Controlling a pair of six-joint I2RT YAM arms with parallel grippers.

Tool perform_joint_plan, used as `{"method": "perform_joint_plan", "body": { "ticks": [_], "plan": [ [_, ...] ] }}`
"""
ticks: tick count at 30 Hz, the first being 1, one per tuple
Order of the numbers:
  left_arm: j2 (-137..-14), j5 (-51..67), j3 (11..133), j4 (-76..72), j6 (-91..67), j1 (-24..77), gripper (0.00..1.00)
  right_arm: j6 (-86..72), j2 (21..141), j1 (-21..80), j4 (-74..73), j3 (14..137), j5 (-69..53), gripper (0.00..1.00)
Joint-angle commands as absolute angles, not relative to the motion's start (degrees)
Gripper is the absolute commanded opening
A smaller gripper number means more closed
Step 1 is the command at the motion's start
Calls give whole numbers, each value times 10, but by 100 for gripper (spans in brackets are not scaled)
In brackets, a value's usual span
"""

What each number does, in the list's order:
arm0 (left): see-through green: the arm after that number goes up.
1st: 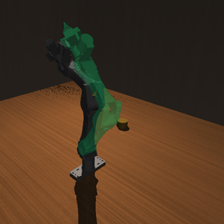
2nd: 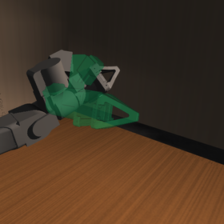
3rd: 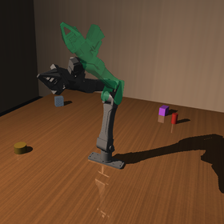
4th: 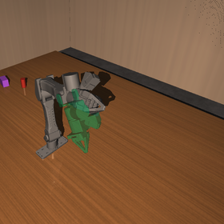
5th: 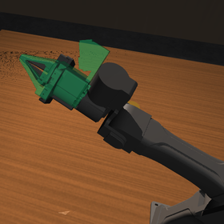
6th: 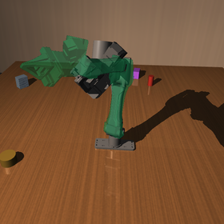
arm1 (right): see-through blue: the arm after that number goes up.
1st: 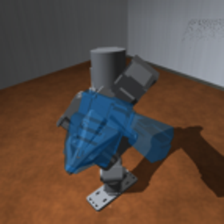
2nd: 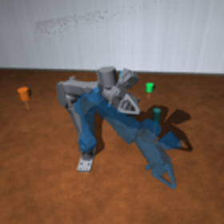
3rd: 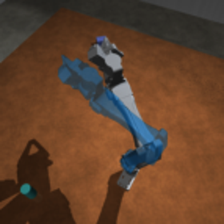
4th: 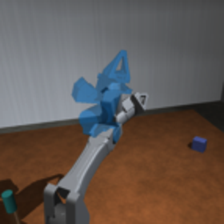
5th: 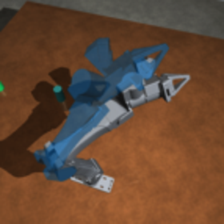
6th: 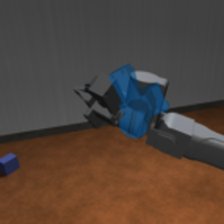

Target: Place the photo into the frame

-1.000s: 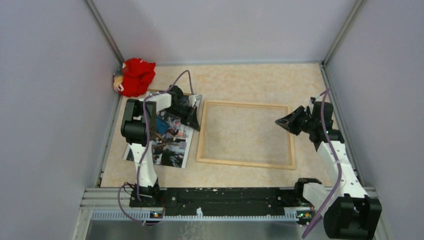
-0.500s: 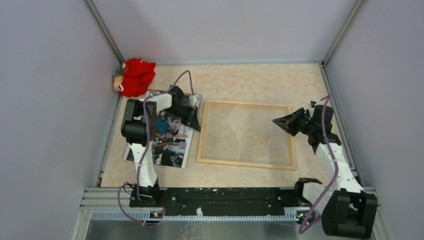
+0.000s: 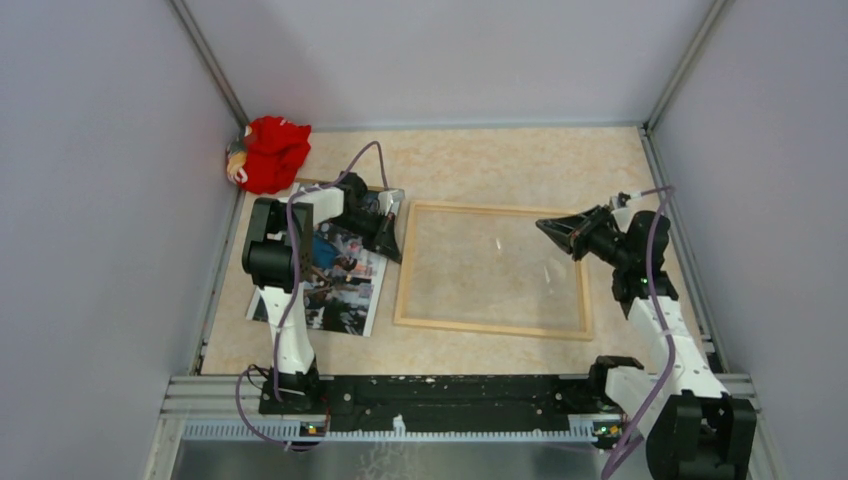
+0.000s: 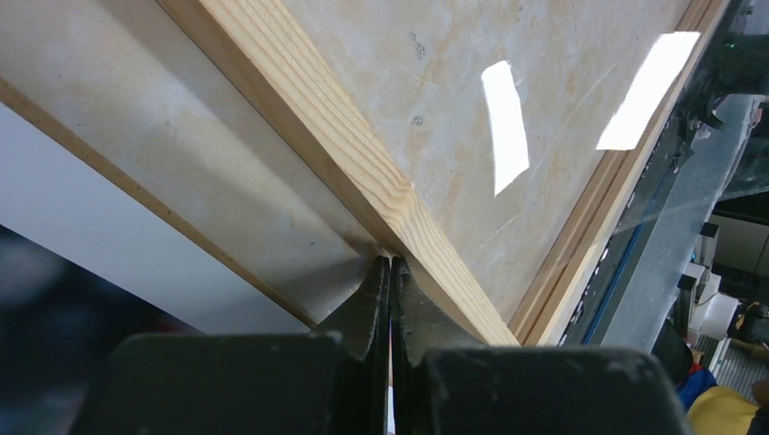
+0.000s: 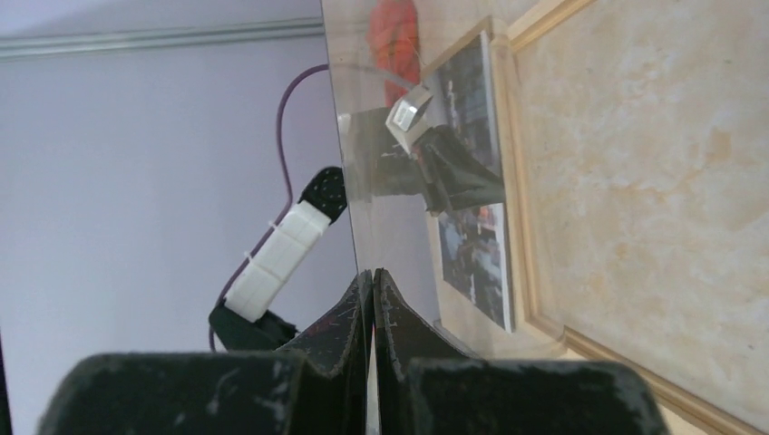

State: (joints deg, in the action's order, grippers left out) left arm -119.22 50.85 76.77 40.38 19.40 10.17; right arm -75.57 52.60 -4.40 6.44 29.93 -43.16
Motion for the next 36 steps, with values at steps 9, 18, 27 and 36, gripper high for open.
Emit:
{"method": "perform_joint_plan", "body": {
  "ticks": [9,18,27,36],
  "plan": [
    [-1187,529,763,398,201,101,0,-859,517,40,172,375,-392,0],
    [-1177,537,760,395,201,94,0,-832,548,66,113,463,-365,0],
    [-1170,544,755,387,197,93,0,-820,590,94,126,488,-365,0],
    [-1167,545,745,381,195,93,0,-823,625,128,152,515,-351,0]
  ]
}}
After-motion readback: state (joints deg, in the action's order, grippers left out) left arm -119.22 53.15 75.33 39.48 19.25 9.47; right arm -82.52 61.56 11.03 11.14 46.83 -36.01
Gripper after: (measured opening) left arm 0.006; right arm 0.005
